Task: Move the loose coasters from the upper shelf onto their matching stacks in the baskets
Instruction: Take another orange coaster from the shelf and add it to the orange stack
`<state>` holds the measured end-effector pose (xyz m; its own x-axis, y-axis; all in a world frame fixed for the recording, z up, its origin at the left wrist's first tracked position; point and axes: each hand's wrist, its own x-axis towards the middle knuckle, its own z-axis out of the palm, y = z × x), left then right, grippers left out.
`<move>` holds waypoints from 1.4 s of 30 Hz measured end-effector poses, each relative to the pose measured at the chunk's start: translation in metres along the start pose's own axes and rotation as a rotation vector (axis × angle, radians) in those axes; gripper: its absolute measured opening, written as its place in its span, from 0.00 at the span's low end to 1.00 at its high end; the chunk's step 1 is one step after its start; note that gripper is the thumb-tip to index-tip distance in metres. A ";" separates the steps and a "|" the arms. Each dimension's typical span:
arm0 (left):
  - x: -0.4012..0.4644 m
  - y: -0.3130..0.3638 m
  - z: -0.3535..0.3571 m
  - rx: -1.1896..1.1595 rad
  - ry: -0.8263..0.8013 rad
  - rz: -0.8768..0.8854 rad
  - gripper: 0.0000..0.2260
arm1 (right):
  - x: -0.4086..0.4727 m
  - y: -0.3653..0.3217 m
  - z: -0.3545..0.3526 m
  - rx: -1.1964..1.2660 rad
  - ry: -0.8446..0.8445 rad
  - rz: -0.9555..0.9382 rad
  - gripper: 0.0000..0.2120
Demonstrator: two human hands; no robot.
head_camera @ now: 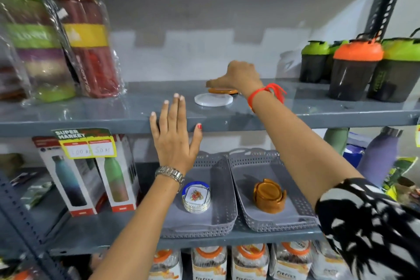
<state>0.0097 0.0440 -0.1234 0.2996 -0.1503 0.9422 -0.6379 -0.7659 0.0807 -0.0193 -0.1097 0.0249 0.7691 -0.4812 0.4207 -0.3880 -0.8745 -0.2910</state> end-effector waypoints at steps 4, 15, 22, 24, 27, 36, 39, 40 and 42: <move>0.001 0.000 -0.001 -0.005 -0.015 -0.003 0.27 | 0.009 0.007 0.008 -0.073 -0.156 0.049 0.33; 0.001 0.000 0.000 -0.044 -0.042 -0.007 0.27 | 0.024 0.012 0.023 -0.015 -0.205 0.166 0.38; 0.001 0.000 0.001 -0.059 -0.042 -0.013 0.27 | 0.027 0.013 0.024 0.084 -0.213 0.207 0.40; 0.001 0.000 0.001 -0.054 -0.041 -0.012 0.27 | 0.026 0.013 0.024 0.107 -0.171 0.213 0.40; 0.001 0.000 0.001 -0.048 -0.038 -0.011 0.27 | 0.022 0.011 0.015 0.154 -0.067 0.187 0.37; 0.002 0.000 0.004 -0.048 0.010 -0.008 0.26 | -0.063 0.008 -0.005 0.242 0.422 0.025 0.44; 0.001 0.000 0.004 -0.053 0.030 0.002 0.26 | -0.096 0.011 0.001 0.257 0.563 0.006 0.45; 0.001 0.000 0.005 -0.060 0.038 0.003 0.26 | -0.105 0.011 0.003 0.273 0.618 0.000 0.46; 0.001 0.000 0.005 -0.080 0.044 0.003 0.26 | -0.123 0.013 0.009 0.319 0.723 -0.030 0.46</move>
<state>0.0131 0.0406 -0.1238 0.2678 -0.1234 0.9555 -0.6937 -0.7129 0.1024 -0.1141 -0.0614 -0.0379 0.2138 -0.4737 0.8543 -0.1241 -0.8807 -0.4572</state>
